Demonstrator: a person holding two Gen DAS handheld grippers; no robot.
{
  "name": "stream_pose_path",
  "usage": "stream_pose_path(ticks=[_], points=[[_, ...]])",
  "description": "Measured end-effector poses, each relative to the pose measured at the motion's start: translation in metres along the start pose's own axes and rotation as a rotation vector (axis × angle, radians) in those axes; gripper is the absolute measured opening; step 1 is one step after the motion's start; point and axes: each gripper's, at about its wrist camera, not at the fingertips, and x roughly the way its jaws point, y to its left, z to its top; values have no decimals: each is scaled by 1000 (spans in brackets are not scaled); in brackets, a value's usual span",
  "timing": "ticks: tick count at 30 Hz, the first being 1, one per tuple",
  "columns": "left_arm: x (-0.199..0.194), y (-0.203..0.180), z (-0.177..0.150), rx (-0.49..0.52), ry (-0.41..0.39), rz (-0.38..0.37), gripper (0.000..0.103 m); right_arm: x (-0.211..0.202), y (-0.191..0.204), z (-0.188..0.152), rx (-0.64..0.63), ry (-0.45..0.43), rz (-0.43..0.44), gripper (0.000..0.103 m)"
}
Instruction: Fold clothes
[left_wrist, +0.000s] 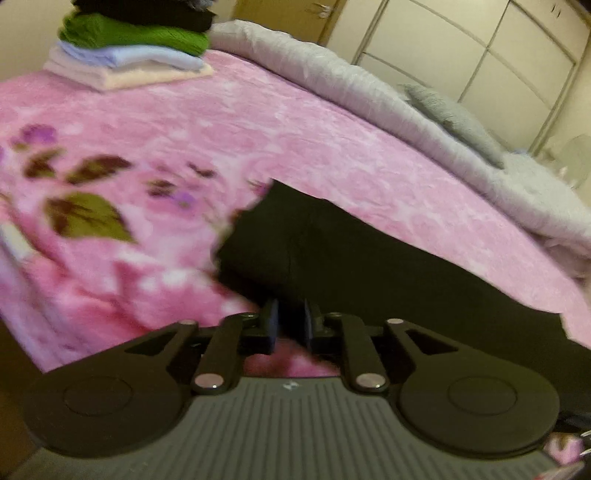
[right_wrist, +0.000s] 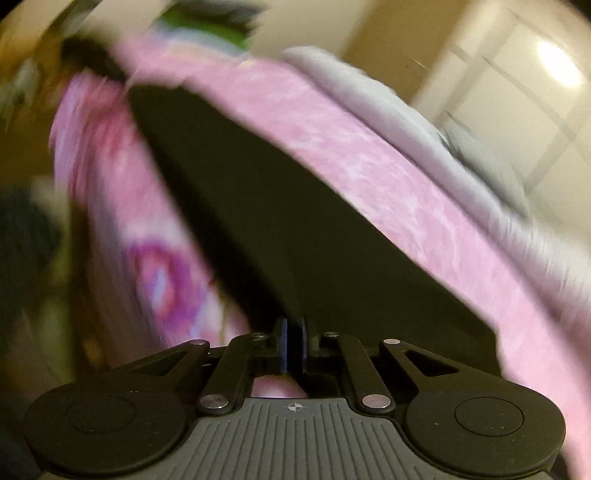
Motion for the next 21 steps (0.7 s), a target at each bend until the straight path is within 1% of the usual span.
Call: stream_pose_path(ticks=[1,2,3,4,6,8,9,10,12,13,15,16,18,21], points=[[-5,-2,1,21,-6,43,10,-6,-13,1,102,-18,43,5],[-11,-4,3,41,-12,87,10,-11,-27,1,216,-40,103,5],[-14,-6,6,41,-27,66,10,-16,-41,1,330,-62,162,5],[-17,-7,9,39,-43,37,10,-18,-53,-1,428,-82,195,5],[-14,-16,16,29,-59,-38,10,-17,-74,-6,624,-107,221,5],[-4,-28,18,53,-46,-62,10,-10,-94,-16,831,-116,248,5],[4,-34,18,67,-32,-63,11,-4,-100,-22,920,-105,244,5],[13,-40,15,78,-2,-45,11,1,-107,-27,1006,-93,239,5],[29,-48,8,99,70,5,11,12,-106,-35,1061,-24,161,5],[28,-52,3,116,70,27,10,17,-102,-36,1047,37,115,5],[24,-65,-3,165,73,69,11,17,-88,-36,992,64,56,5],[20,-72,-3,191,81,90,11,12,-83,-31,967,59,33,5],[13,-84,-3,213,77,105,13,3,-77,-22,915,61,-25,5],[6,-100,-4,241,78,91,14,-6,-71,-15,883,33,-73,5]])
